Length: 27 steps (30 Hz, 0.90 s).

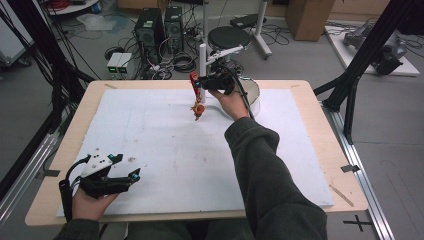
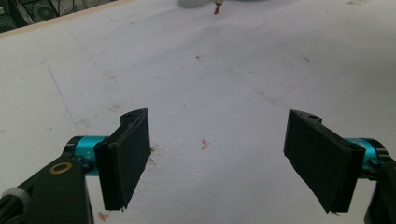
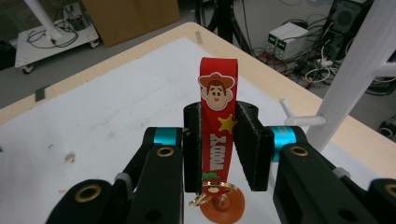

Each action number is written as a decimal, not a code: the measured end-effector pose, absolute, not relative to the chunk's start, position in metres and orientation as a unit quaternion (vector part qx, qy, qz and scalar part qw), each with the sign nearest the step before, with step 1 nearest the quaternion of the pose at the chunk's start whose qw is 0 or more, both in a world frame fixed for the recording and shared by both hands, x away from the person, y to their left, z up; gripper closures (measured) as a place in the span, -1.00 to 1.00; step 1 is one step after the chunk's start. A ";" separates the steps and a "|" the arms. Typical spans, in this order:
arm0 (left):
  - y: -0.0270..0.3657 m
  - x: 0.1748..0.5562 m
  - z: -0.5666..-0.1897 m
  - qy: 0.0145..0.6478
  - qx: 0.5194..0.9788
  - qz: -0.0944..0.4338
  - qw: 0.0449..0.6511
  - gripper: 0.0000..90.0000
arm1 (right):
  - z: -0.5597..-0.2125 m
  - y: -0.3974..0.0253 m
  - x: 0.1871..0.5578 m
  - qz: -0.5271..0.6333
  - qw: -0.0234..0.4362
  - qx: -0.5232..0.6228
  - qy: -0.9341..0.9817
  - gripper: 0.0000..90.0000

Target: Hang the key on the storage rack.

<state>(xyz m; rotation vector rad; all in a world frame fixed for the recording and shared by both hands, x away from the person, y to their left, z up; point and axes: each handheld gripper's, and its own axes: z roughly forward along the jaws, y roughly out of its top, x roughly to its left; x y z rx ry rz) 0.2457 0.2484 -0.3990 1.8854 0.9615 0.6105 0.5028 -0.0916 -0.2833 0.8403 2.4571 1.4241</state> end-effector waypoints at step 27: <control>0.246 0.247 -0.399 0.383 0.768 0.247 0.450 -0.48 | -0.310 -0.102 0.533 0.456 0.077 0.348 0.815 0.63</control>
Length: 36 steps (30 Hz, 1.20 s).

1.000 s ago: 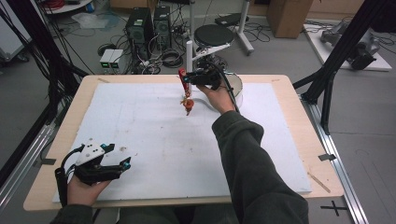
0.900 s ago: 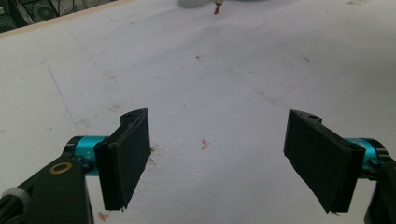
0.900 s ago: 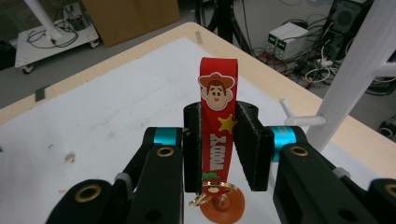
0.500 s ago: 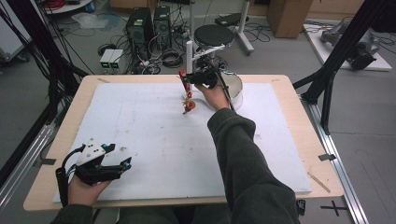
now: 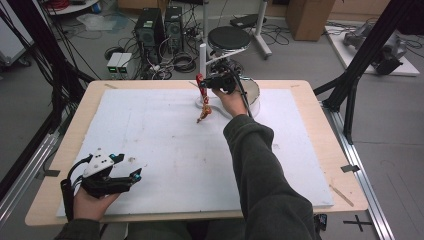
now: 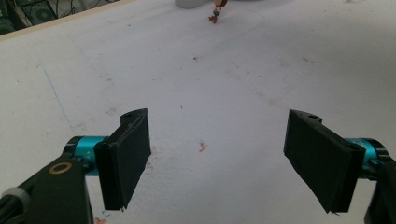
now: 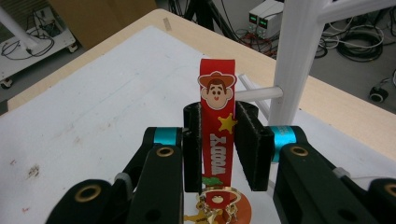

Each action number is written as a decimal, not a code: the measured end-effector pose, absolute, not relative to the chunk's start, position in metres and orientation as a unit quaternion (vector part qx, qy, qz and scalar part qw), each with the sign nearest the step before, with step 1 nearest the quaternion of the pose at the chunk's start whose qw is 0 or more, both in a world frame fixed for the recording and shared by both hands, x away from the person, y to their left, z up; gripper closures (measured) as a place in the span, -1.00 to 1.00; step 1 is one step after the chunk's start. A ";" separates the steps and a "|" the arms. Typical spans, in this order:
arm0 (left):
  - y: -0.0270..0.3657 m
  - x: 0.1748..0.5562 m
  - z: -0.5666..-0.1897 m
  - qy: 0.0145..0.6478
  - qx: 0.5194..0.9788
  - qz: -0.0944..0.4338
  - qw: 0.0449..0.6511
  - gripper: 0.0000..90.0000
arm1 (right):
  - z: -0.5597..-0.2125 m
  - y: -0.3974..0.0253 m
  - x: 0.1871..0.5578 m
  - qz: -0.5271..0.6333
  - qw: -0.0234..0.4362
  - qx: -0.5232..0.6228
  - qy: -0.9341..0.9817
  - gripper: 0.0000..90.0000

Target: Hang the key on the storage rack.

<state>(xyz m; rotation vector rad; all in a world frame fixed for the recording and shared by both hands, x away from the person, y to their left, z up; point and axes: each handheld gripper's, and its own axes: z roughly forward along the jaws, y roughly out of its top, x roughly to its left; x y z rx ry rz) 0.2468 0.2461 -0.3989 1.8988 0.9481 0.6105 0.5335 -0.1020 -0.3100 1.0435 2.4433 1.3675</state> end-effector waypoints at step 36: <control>0.246 0.247 -0.399 0.383 0.767 0.252 0.449 -0.49 | -0.315 -0.108 0.538 0.435 0.094 0.372 0.814 0.61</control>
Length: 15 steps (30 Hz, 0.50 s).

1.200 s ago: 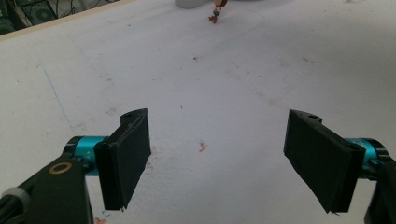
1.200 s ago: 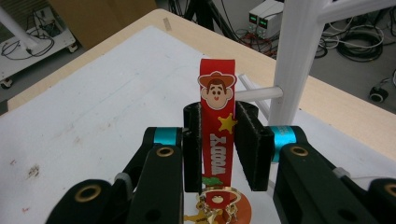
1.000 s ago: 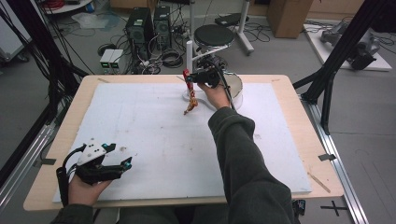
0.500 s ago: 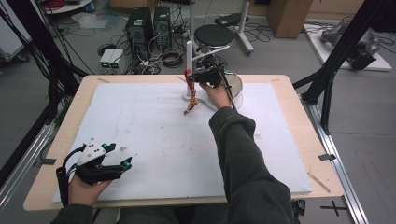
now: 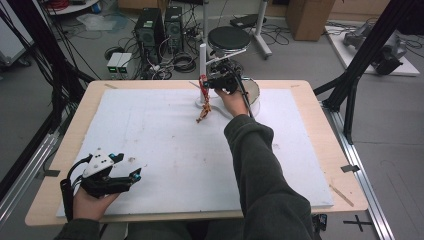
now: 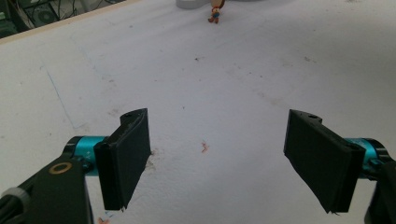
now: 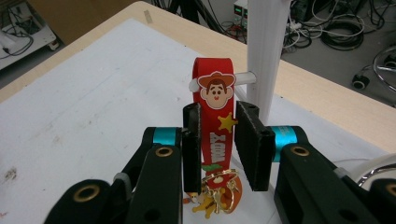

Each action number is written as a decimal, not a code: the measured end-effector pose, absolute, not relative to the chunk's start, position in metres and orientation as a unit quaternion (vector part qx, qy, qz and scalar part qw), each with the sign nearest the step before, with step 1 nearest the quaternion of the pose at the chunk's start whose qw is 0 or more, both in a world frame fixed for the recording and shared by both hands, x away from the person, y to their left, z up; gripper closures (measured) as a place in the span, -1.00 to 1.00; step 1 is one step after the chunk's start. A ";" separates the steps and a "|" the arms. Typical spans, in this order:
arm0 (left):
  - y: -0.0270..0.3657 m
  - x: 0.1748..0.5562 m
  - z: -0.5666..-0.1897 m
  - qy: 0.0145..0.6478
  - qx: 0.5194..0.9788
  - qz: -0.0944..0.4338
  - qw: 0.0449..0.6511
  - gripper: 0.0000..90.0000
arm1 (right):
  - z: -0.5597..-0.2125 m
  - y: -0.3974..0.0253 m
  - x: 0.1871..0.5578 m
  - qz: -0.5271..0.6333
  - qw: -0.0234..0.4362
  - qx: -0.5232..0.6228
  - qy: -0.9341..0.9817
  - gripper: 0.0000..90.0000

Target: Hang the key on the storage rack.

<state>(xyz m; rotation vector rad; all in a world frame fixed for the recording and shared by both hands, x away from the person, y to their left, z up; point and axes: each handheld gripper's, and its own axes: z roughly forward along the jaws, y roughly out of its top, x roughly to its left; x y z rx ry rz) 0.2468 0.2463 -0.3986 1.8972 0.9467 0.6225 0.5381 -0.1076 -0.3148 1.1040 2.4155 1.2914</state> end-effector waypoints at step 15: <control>0.246 0.247 -0.399 0.380 0.768 0.251 0.450 -0.49 | -0.317 -0.108 0.539 0.427 0.093 0.384 0.814 0.59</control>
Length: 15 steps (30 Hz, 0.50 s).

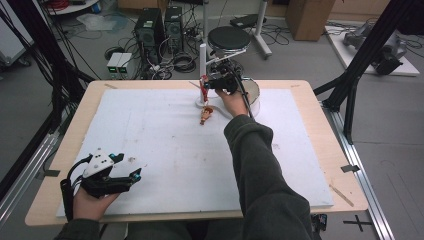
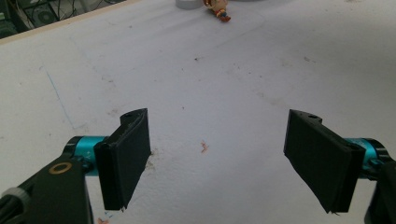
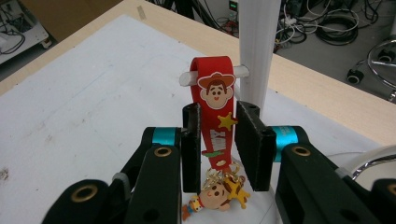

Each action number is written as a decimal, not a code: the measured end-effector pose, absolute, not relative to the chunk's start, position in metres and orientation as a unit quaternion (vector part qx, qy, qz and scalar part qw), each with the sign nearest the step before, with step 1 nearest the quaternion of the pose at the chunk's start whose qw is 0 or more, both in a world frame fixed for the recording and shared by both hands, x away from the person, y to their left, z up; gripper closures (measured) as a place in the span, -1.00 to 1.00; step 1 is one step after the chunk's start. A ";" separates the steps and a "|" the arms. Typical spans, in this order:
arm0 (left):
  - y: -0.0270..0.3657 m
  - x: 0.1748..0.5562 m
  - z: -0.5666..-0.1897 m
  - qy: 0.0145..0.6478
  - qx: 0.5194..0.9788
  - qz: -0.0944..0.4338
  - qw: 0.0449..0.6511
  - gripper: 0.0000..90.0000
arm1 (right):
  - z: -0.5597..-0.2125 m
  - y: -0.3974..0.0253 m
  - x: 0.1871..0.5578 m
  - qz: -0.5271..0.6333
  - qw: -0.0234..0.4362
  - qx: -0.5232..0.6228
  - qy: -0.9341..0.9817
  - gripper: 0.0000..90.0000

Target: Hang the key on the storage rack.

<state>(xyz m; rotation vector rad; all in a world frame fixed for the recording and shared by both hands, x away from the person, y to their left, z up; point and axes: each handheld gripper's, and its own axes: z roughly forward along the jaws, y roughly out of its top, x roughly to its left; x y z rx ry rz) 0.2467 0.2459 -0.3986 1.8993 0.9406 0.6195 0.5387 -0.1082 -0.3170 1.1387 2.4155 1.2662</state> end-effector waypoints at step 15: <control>0.246 0.247 -0.398 0.381 0.768 0.251 0.449 -0.49 | -0.318 -0.112 0.539 0.422 0.103 0.391 0.811 0.51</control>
